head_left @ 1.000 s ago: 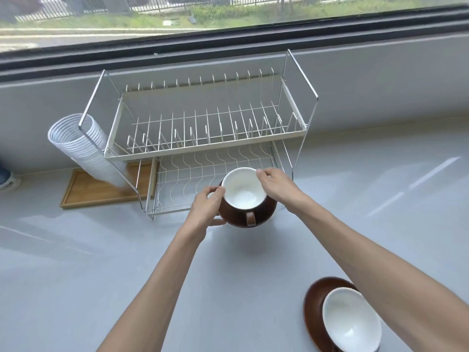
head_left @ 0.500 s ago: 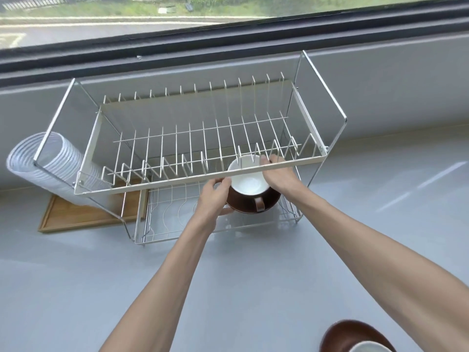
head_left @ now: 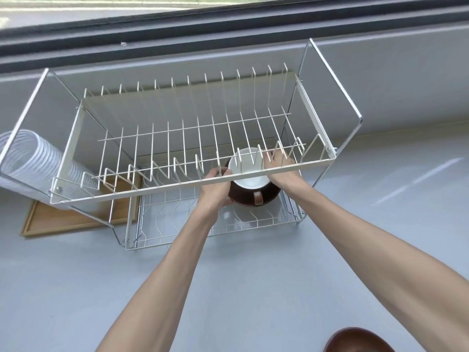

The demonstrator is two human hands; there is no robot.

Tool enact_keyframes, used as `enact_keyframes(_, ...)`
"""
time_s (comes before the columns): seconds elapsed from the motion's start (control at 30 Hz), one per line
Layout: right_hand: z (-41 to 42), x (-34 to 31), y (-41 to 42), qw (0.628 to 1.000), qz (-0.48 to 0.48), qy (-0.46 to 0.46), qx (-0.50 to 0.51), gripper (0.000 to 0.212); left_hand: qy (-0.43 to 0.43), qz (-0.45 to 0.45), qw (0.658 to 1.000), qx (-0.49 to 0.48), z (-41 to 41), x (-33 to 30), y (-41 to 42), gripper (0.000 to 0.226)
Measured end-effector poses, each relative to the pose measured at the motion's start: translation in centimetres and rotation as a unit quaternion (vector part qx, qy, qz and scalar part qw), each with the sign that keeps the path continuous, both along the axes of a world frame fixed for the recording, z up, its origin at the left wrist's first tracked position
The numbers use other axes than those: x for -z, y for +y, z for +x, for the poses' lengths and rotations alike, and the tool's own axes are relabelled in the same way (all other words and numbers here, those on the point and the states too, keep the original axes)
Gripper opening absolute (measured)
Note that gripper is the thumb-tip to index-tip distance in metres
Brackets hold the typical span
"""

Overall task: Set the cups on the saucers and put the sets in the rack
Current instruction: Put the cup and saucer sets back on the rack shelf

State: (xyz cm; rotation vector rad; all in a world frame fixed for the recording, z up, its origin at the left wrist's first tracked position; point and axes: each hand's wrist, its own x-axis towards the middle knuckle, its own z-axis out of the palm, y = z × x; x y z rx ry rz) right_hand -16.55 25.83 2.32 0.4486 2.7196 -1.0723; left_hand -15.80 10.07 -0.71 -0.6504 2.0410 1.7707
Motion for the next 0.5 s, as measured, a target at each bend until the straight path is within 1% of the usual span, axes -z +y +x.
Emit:
enact_keyframes(0.1,0.0,0.4,0.0,0.999,-0.028,-0.010,0.015,0.043,-0.005,0.003,1.000,0.006,0.2,-0.3,0.0,0.011)
enact_keyframes(0.2,0.1,1.3,0.4,0.999,-0.045,-0.014,0.018,0.038,-0.003,0.012,1.000,0.020,0.3,-0.8,-0.1,0.013)
enact_keyframes(0.33,0.5,1.2,0.6,0.999,-0.040,-0.032,0.009,0.047,-0.006,0.003,0.999,0.040,0.5,-1.4,-0.1,0.005)
enact_keyframes(0.43,1.0,0.0,0.5,0.999,-0.021,-0.031,-0.018,0.042,-0.016,-0.019,0.997,0.075,0.8,-1.4,-0.2,0.043)
enact_keyframes(0.47,1.2,-0.2,0.4,0.999,-0.017,-0.024,-0.032,0.039,-0.017,-0.025,0.996,0.081,1.1,-1.7,-0.2,0.048)
enact_keyframes(0.5,1.5,-0.5,0.4,0.999,-0.013,-0.011,-0.047,0.037,-0.017,-0.031,0.996,0.087,1.3,-2.0,-0.3,0.049)
